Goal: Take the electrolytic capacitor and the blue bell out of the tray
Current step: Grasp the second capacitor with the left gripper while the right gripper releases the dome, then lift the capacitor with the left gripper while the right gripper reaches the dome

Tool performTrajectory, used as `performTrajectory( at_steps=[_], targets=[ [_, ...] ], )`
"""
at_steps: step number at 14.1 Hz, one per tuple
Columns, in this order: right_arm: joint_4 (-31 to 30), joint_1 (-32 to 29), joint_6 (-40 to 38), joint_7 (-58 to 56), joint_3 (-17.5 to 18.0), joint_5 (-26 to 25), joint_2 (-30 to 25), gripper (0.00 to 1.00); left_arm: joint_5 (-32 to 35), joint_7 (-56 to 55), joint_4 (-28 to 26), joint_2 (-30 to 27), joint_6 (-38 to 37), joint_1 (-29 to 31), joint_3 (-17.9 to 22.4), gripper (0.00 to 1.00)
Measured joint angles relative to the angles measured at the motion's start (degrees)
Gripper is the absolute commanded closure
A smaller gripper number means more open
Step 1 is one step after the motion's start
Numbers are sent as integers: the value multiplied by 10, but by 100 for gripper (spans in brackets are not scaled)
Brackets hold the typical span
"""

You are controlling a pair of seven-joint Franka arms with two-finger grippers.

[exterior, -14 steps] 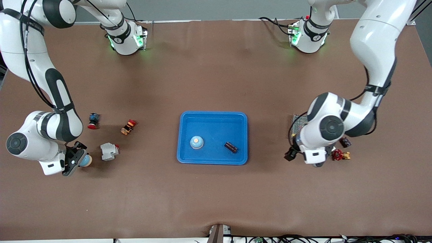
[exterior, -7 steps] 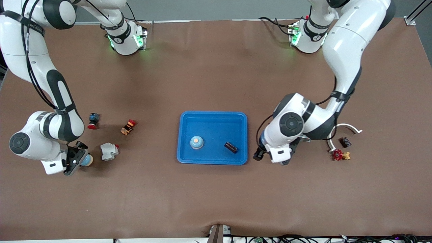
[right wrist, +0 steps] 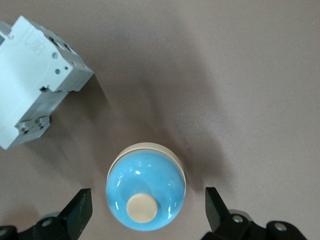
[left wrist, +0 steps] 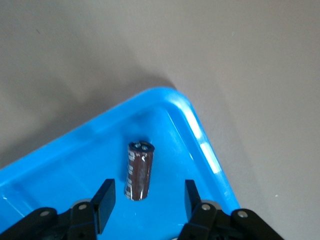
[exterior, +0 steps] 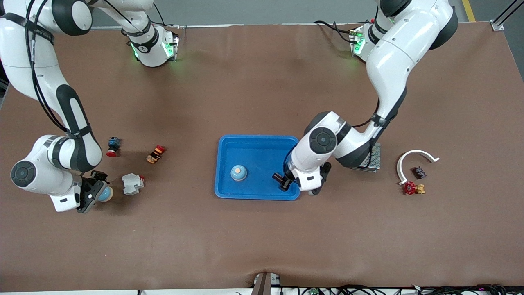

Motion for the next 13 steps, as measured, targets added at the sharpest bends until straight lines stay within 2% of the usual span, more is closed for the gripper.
performTrajectory(
  at_steps=[3, 5, 9, 10, 11, 12, 13],
  targets=[
    [14, 0, -25, 4, 2, 3, -5, 0, 0, -12, 8, 12, 13, -55, 52, 50],
    [51, 0, -96, 16, 4, 22, -12, 0, 0, -24, 10, 19, 30, -84, 77, 53],
    [134, 8, -234, 91, 11, 33, -40, 0, 0, -26, 12, 35, 40, -92, 84, 54],
    [143, 14, -252, 122, 12, 33, -52, 0, 0, -25, 12, 39, 40, -91, 85, 57],
    [148, 25, -267, 153, 13, 33, -66, 0, 0, -25, 12, 41, 40, -91, 86, 63],
    [149, 36, -278, 185, 13, 33, -79, 0, 0, -25, 12, 42, 40, -91, 87, 75],
    [149, 47, -292, 221, 14, 33, -91, 0, 0, -25, 12, 43, 40, -91, 88, 91]
  ],
)
